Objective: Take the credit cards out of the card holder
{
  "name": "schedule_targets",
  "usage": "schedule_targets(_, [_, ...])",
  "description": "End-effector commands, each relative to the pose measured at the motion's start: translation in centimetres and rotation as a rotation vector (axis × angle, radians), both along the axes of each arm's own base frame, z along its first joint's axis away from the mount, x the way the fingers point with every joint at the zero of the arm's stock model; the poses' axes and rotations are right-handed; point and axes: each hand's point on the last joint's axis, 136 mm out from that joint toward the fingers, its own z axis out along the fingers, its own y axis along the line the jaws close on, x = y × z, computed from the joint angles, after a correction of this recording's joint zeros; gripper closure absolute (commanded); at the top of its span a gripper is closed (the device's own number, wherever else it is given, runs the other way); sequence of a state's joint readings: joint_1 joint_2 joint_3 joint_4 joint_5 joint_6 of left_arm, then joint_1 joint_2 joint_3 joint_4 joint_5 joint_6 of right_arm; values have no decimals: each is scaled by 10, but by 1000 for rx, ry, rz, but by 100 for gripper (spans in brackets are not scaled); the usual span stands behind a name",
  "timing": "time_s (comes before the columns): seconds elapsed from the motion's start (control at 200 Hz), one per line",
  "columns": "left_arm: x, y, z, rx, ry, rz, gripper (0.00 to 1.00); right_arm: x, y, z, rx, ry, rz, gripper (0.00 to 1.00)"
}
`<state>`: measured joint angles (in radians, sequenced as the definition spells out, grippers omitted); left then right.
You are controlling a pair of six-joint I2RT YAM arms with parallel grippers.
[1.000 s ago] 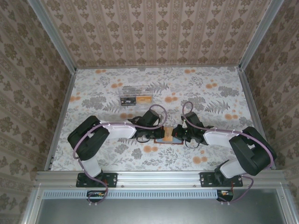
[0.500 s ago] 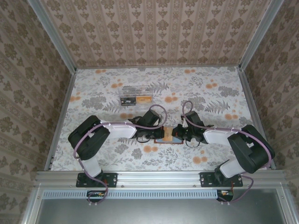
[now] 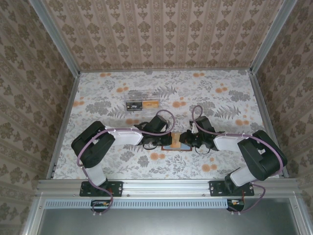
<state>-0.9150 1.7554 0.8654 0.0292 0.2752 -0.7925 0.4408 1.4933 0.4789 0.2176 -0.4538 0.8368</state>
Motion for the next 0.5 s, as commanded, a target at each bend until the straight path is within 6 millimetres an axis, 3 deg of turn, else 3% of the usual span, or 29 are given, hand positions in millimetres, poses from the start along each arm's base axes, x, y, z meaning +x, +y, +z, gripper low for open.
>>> schedule_targets(0.0, [-6, 25, -23, 120, 47, 29, 100, -17, -18, -24, -58, 79, -25, 82])
schedule_targets(0.495, [-6, 24, -23, 119, 47, 27, 100, -18, -20, -22, -7, 82, -25, 86])
